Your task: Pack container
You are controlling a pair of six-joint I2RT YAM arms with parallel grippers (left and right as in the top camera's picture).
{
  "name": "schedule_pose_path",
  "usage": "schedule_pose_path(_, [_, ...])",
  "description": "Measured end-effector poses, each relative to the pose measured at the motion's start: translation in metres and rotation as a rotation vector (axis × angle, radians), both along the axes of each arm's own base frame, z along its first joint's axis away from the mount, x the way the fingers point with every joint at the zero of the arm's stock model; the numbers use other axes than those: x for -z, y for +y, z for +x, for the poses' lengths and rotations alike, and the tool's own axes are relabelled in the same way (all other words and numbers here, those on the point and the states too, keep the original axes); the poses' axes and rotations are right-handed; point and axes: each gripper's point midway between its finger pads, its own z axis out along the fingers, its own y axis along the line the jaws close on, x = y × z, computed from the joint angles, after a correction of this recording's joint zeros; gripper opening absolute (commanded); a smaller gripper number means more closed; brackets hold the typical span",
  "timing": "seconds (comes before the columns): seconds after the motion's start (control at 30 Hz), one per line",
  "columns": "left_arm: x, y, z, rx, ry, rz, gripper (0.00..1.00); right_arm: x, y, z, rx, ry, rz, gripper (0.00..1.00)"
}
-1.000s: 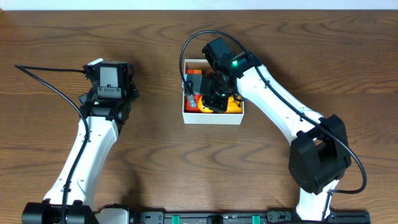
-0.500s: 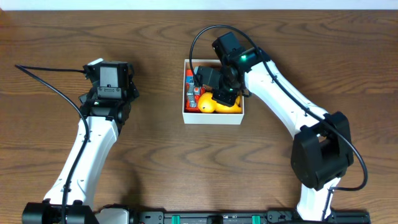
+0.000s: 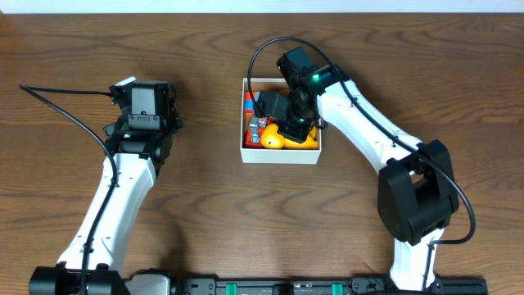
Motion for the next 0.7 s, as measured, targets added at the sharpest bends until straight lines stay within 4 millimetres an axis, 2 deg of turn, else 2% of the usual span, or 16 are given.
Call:
schedule_pose_path(0.2, [0.0, 0.0, 0.0, 0.0, 0.0, 0.0, 0.98, 0.019, -0.002, -0.004, 0.003, 0.03, -0.017, 0.01])
schedule_pose_path(0.43, [0.0, 0.0, 0.0, 0.0, 0.0, 0.0, 0.98, 0.022, -0.005, 0.0, 0.008, 0.015, -0.037, 0.02])
schedule_pose_path(0.53, [0.0, 0.0, 0.0, 0.0, 0.0, 0.0, 0.98, 0.022, -0.006, 0.002, 0.017, 0.004, -0.044, 0.12])
schedule_pose_path(0.6, [0.0, 0.0, 0.0, 0.0, 0.0, 0.0, 0.98, 0.022, -0.007, 0.004, 0.024, -0.002, -0.05, 0.24])
schedule_pose_path(0.7, [0.0, 0.0, 0.0, 0.0, 0.0, 0.0, 0.98, 0.023, -0.009, 0.003, 0.027, 0.0, -0.061, 0.32])
